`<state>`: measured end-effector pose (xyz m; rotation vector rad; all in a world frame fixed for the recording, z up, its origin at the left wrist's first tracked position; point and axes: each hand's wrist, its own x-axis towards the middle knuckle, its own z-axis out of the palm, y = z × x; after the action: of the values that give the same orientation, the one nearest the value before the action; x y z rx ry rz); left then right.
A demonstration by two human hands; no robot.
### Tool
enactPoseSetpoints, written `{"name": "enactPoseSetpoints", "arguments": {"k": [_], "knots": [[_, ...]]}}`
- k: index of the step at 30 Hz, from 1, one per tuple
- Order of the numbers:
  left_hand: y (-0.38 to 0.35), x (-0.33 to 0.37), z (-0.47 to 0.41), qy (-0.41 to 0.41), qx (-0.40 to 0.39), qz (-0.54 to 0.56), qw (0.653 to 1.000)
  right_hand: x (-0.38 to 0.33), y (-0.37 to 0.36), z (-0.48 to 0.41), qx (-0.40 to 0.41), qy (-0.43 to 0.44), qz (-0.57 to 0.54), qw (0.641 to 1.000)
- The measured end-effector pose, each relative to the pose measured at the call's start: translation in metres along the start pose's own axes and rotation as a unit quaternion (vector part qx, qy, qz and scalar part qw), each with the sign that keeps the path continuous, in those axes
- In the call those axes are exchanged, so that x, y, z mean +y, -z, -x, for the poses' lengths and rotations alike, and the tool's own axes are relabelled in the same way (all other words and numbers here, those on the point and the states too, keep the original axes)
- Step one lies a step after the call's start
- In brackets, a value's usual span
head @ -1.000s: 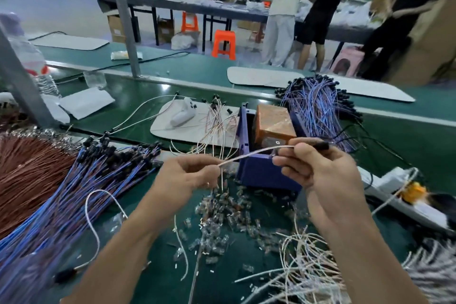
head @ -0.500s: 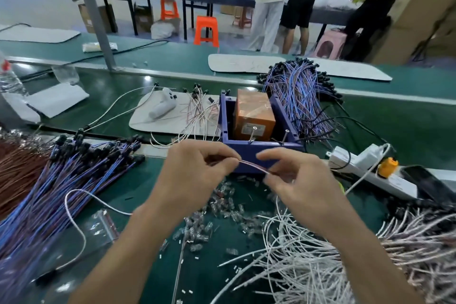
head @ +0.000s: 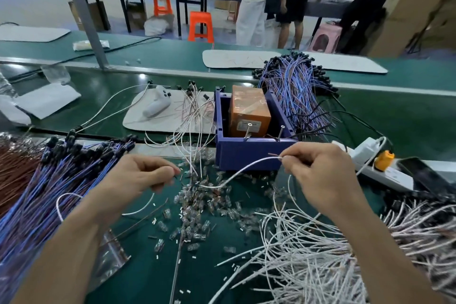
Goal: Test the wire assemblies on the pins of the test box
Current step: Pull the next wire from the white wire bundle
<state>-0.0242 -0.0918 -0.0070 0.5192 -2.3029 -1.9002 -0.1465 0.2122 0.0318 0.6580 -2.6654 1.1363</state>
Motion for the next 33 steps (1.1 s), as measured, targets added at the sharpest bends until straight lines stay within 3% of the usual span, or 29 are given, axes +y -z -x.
{"name": "enactPoseSetpoints", "arguments": {"k": [4,8,10,18,23,30,33], "knots": [[-0.028,0.002,0.002,-0.043,0.112,-0.113,0.986,0.001,-0.009,0.005,-0.025,0.009,-0.011,1.000],[-0.091,0.025,0.015,-0.149,0.064,-0.119,0.980,-0.002,-0.018,0.012,-0.061,0.029,-0.025,0.997],[-0.117,0.031,0.013,-0.164,0.038,-0.139,0.976,-0.004,-0.020,0.015,-0.082,0.039,-0.033,0.995],[-0.131,0.020,0.005,-0.104,0.016,-0.044,0.993,-0.001,-0.010,0.022,-0.095,0.015,-0.057,0.994],[-0.124,0.008,0.003,0.020,0.027,0.100,0.994,0.001,-0.001,0.017,-0.069,0.012,-0.058,0.996],[-0.070,-0.002,0.003,0.014,-0.063,0.046,0.997,0.011,0.022,0.003,-0.040,-0.009,-0.058,0.998],[-0.040,-0.008,0.004,0.029,-0.060,0.023,0.998,0.018,0.027,0.000,-0.035,-0.028,-0.055,0.997]]}}
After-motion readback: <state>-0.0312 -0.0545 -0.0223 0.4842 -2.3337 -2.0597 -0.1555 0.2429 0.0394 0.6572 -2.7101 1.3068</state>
